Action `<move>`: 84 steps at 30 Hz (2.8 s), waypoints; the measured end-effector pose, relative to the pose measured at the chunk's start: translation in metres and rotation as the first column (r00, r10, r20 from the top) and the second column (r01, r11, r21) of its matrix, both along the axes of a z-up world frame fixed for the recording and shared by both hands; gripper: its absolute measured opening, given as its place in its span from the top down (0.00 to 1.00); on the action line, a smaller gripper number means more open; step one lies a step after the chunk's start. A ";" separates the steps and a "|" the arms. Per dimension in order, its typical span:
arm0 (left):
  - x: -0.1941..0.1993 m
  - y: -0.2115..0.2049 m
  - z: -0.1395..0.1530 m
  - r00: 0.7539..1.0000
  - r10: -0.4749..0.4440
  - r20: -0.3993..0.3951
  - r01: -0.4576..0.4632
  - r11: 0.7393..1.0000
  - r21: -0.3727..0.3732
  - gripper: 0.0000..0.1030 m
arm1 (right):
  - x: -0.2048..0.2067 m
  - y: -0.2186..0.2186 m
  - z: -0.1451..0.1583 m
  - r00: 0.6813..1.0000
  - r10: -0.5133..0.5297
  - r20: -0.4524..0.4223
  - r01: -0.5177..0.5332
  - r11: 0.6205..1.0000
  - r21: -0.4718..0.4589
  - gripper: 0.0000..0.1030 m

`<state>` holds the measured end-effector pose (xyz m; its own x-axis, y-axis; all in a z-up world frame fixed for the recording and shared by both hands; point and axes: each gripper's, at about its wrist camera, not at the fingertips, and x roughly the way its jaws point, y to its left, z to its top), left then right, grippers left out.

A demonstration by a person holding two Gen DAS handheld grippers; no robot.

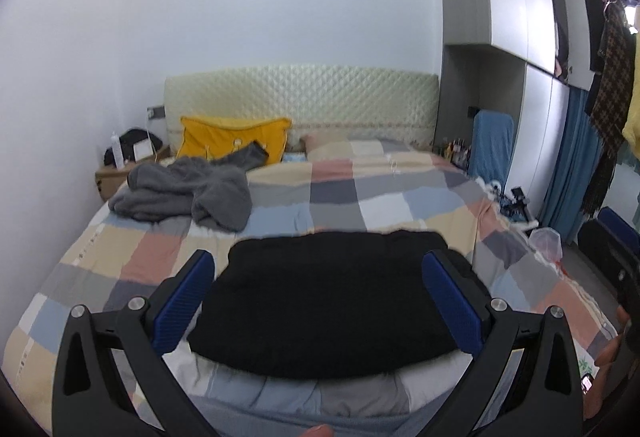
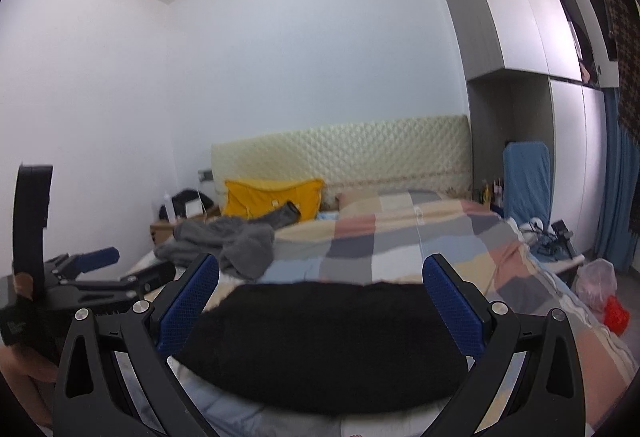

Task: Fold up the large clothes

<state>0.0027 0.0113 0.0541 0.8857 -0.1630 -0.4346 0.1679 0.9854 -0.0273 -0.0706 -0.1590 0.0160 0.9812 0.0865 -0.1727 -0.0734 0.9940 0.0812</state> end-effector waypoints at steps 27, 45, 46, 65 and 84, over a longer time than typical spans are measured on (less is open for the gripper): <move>-0.010 0.029 -0.081 0.961 0.109 -0.252 -0.120 0.992 -0.027 0.00 | 0.012 0.000 -0.083 0.961 -0.022 -0.276 0.018 1.000 -0.018 0.00; -0.011 0.028 -0.081 0.963 0.098 -0.251 -0.107 0.994 -0.022 0.00 | 0.015 0.004 -0.084 0.957 -0.023 -0.289 0.020 1.000 -0.014 0.00; -0.011 0.028 -0.081 0.963 0.097 -0.250 -0.105 0.994 -0.021 0.00 | 0.014 0.004 -0.085 0.957 -0.024 -0.288 0.021 1.000 -0.014 0.00; -0.011 0.030 -0.077 0.969 0.083 -0.235 -0.087 0.996 -0.008 0.00 | 0.013 0.001 -0.081 0.958 -0.048 -0.282 0.042 0.999 -0.026 0.00; -0.007 0.033 -0.077 0.969 0.094 -0.228 -0.098 0.995 -0.003 0.00 | 0.016 0.001 -0.076 0.959 -0.056 -0.277 0.050 0.998 -0.029 0.00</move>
